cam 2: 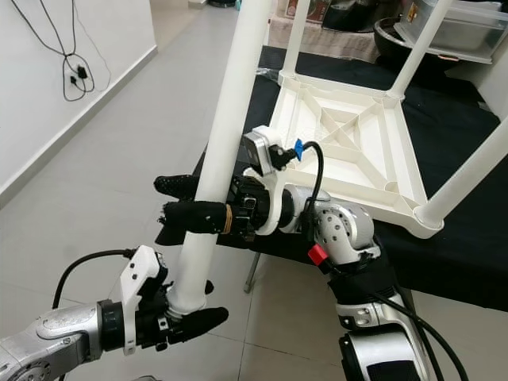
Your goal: Building children table
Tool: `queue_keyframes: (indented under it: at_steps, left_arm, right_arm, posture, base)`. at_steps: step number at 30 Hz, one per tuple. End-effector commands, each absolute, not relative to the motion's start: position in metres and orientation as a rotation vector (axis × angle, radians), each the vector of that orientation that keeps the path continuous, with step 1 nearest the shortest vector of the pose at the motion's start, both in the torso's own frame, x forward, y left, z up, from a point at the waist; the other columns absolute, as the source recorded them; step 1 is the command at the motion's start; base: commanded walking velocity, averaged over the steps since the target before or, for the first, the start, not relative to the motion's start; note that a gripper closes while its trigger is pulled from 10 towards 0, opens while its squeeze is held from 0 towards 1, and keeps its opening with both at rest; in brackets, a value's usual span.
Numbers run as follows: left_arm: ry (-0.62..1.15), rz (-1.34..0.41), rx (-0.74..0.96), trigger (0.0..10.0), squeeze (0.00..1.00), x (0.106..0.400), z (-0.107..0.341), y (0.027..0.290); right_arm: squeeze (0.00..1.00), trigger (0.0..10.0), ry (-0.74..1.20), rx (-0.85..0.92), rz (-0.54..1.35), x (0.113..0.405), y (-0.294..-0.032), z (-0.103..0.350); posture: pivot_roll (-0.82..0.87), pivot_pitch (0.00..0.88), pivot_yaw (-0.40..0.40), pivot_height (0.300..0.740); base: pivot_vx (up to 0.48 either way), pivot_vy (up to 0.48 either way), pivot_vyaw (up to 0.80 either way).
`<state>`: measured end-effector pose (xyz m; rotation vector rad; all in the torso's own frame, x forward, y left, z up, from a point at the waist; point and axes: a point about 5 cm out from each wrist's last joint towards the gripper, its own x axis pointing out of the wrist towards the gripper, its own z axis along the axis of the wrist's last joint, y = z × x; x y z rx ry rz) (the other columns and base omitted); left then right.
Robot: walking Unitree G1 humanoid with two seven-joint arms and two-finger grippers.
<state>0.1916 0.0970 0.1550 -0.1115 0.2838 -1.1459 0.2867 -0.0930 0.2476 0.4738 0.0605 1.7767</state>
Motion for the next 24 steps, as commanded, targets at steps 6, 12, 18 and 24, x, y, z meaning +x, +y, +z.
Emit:
queue_keyframes:
  at_steps: [6,12,18,24]
  left_arm:
    - [0.297,-1.185,-0.103,10.0,0.0,0.1884,0.1552,0.0911]
    - [0.299,-1.178,-0.108,10.0,0.0,0.1892,0.1552,0.0925]
    - [0.308,-1.177,-0.101,10.0,0.0,0.1909,0.1542,0.0937]
    - [0.369,-1.168,-0.097,10.0,0.55,0.1915,0.1489,0.0936]
  right_arm:
    - [0.0,0.0,0.068,0.466,1.854,0.2792,-0.0847,0.2533]
    - [0.0,0.0,0.072,0.45,1.857,0.2781,-0.0848,0.253]
    - [0.0,0.0,0.08,0.458,1.864,0.2777,-0.0845,0.2527]
    - [0.0,0.0,0.075,0.464,1.872,0.277,-0.0855,0.2537]
  posture:
    - [0.08,0.121,-0.073,0.74]
    - [0.08,0.124,-0.072,0.74]
    - [0.08,0.123,-0.071,0.74]
    - [0.08,0.123,-0.073,0.74]
  base:
    - [0.0,0.0,0.0]
    - [0.0,0.0,0.0]
    - [0.0,0.0,0.0]
    - [0.0,0.0,0.0]
